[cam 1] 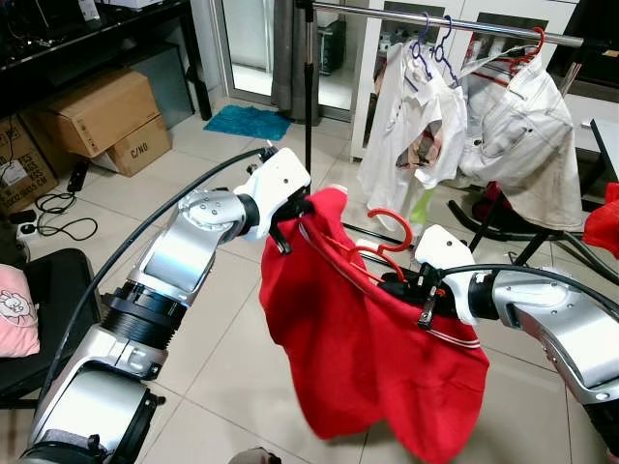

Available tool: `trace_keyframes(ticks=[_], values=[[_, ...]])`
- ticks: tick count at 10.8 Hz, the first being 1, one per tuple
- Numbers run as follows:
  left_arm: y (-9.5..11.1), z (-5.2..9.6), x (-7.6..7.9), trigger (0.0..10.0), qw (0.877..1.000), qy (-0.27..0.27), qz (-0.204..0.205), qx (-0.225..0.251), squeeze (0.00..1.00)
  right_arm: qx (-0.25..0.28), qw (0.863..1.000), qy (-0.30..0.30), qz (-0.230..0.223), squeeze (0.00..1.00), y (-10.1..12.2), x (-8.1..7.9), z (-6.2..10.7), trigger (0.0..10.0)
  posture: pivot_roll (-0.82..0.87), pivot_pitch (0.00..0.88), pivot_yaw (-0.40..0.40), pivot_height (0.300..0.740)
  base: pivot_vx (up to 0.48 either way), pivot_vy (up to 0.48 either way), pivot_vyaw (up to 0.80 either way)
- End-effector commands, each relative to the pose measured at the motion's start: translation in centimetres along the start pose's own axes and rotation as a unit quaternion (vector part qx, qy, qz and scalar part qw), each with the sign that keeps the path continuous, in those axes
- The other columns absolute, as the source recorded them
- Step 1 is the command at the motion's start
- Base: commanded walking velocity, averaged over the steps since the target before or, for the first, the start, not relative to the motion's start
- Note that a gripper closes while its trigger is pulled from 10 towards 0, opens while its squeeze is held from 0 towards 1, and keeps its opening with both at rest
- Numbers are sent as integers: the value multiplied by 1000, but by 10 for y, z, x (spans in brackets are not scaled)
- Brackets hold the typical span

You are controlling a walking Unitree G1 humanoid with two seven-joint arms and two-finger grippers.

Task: Hang hanger

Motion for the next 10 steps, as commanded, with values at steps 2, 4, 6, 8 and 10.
trace_keyframes(ticks=[2,4,6,8,10], values=[[4,7,-6,10000,1000,3,22,6,1000,6,1000,4,-8,0,1,-2,1,10000,-51,0,27,740,0,0,0],[6,10,-15,10000,998,31,44,22,0,-17,997,-51,-52,0,-9,11,1,10000,-51,0,24,740,0,0,0],[11,11,-12,10000,996,10,73,48,0,-24,992,-81,-96,0,-16,18,3,10000,-51,0,26,740,0,0,0],[6,10,-2,10000,995,-26,87,36,1000,-19,990,-83,-108,0,-16,17,2,10000,-53,0,30,740,0,0,0],[0,8,-1,10000,996,-18,84,10,1000,-8,991,-78,-108,0,-12,14,1,10000,-55,0,34,740,0,0,0]])
Point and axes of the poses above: a point about 5 cm out from each wrist's last joint towards the gripper, its own z axis pointing back from the gripper into the wrist, its own y axis along the axis of the wrist's last joint, x = y × z, the point moved 1 cm from there along -z, pointing out of the wrist towards the gripper, and after that the axes turned 4 degrees about -z, right-handed, at the moved point
